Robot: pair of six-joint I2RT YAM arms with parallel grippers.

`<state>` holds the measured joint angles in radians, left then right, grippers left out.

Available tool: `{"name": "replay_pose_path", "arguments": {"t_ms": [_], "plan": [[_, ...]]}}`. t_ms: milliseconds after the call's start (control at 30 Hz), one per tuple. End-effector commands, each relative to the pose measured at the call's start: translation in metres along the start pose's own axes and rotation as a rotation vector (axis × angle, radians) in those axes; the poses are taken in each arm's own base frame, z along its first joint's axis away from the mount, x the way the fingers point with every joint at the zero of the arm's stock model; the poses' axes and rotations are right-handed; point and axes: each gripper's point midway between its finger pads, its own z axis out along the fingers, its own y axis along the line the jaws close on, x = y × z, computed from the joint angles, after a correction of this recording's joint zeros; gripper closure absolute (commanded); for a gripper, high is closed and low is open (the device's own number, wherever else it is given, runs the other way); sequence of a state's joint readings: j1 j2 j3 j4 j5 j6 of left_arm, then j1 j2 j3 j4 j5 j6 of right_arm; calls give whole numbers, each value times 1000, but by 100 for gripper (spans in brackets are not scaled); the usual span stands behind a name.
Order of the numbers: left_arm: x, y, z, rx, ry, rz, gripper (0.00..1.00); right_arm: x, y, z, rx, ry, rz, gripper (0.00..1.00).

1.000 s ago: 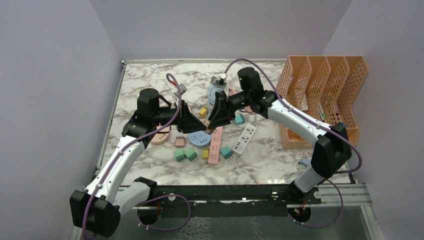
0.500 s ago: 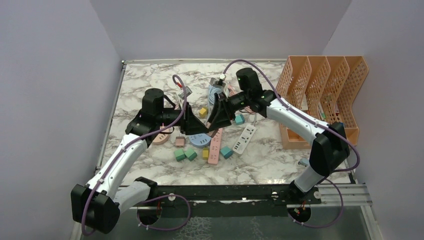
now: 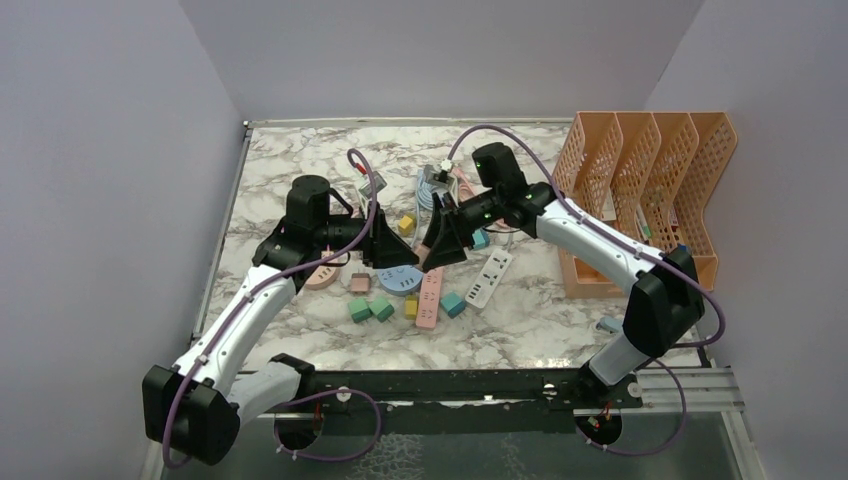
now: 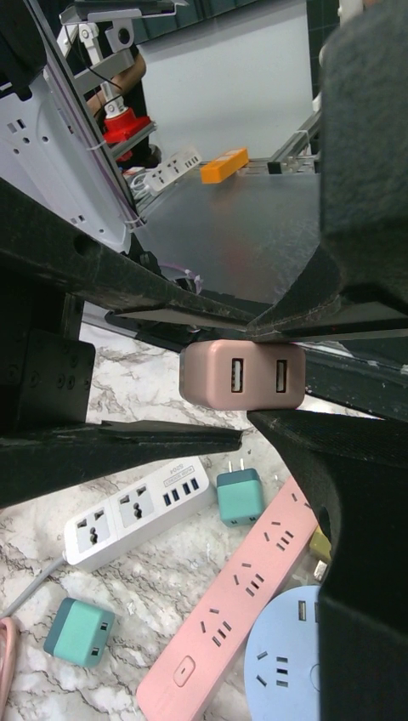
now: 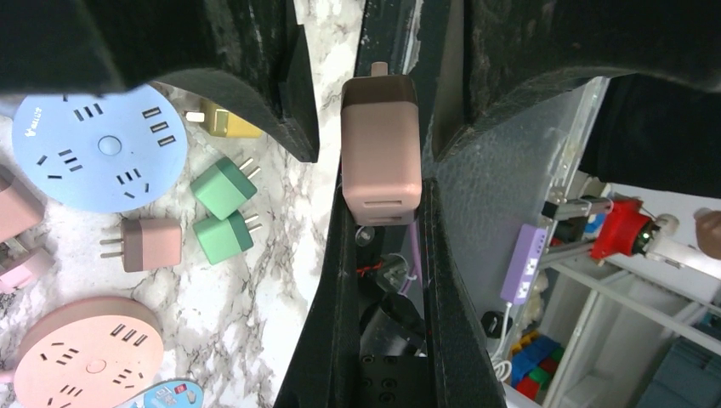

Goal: Insert the plug

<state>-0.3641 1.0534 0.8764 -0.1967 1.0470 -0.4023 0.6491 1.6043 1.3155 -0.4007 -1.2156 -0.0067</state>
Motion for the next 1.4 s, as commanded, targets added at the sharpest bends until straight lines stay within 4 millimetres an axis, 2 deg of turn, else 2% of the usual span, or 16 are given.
{"name": "replay_pose_path", "arguments": {"t_ms": [0, 33, 133, 233, 367, 467, 500, 567, 667, 733, 833, 933, 1000, 1067, 1200, 1367], "plan": [[-16, -5, 1, 6, -22, 63, 100, 3, -5, 2, 20, 29, -19, 53], [-16, -4, 1, 5, -22, 62, 100, 4, -6, 2, 22, 33, -20, 57], [-18, -3, 1, -2, -26, 57, 99, 3, -9, 3, 18, 37, -17, 77], [-17, 3, 2, -28, -20, 30, 72, 1, -10, 4, 6, 34, -24, 91], [-12, 10, 5, -33, 0, -3, 49, -5, -10, 5, -11, 26, -37, 94], [-13, 12, 6, -37, 2, -7, 45, -6, -11, 6, -18, 31, -41, 94], [-14, 12, 6, -37, 1, -5, 46, -6, -12, 6, -17, 33, -44, 94], [-16, 13, 7, -40, 0, 1, 58, -5, -14, 6, -13, 40, -44, 94], [-15, 15, 7, -47, 3, 10, 89, -4, -15, 6, -11, 45, -48, 93], [-13, 17, 6, -63, 10, 18, 100, -4, -16, 5, -1, 47, -56, 90], [-14, 21, 2, -99, 13, 49, 100, -4, -19, 4, 35, 51, -65, 72], [-19, 27, -6, -150, -6, 55, 100, -2, -27, 0, 123, 53, -59, 46], [-24, 37, -15, -211, -39, 56, 100, -3, -36, -7, 202, 39, -59, 37], [-28, 55, -28, -327, -80, 54, 100, -5, -47, -17, 316, 10, -52, 34], [-28, 106, -66, -664, -168, -12, 100, -17, -67, -47, 590, -91, -69, 30], [-8, 160, -119, -1074, -229, -193, 100, -20, -73, -74, 791, -196, -17, 30]]}}
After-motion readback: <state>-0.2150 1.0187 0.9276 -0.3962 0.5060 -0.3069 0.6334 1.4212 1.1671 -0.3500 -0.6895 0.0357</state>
